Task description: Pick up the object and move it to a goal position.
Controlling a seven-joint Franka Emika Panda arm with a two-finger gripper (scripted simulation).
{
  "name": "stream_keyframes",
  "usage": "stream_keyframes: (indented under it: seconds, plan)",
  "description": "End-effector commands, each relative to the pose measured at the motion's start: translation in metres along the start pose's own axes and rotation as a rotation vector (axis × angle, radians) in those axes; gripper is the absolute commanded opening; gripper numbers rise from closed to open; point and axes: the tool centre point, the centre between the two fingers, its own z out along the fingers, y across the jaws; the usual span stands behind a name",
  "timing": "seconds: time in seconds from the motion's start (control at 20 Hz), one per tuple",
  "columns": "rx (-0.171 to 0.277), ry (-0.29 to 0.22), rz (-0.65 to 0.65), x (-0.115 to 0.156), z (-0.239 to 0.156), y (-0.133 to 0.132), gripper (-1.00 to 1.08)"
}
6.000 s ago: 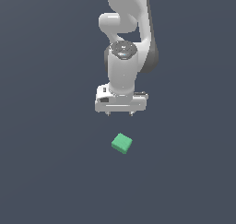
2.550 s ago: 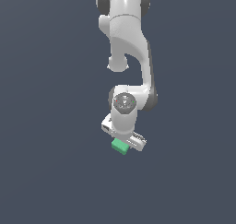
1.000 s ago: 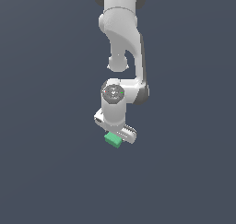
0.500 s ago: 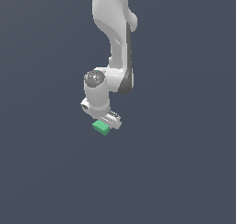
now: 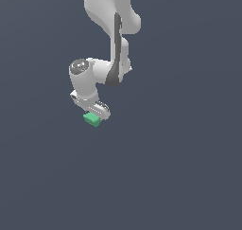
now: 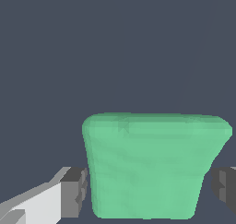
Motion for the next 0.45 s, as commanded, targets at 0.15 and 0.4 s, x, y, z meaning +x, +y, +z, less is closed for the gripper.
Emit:
stream_keyframes:
  seconds: [0.15, 0.4]
  plan:
    - [0.000, -0.001, -0.001, -0.006, -0.005, 0.030, -1.00]
    - [-0.001, -0.002, -0.002, -0.006, -0.006, 0.037, -1.00]
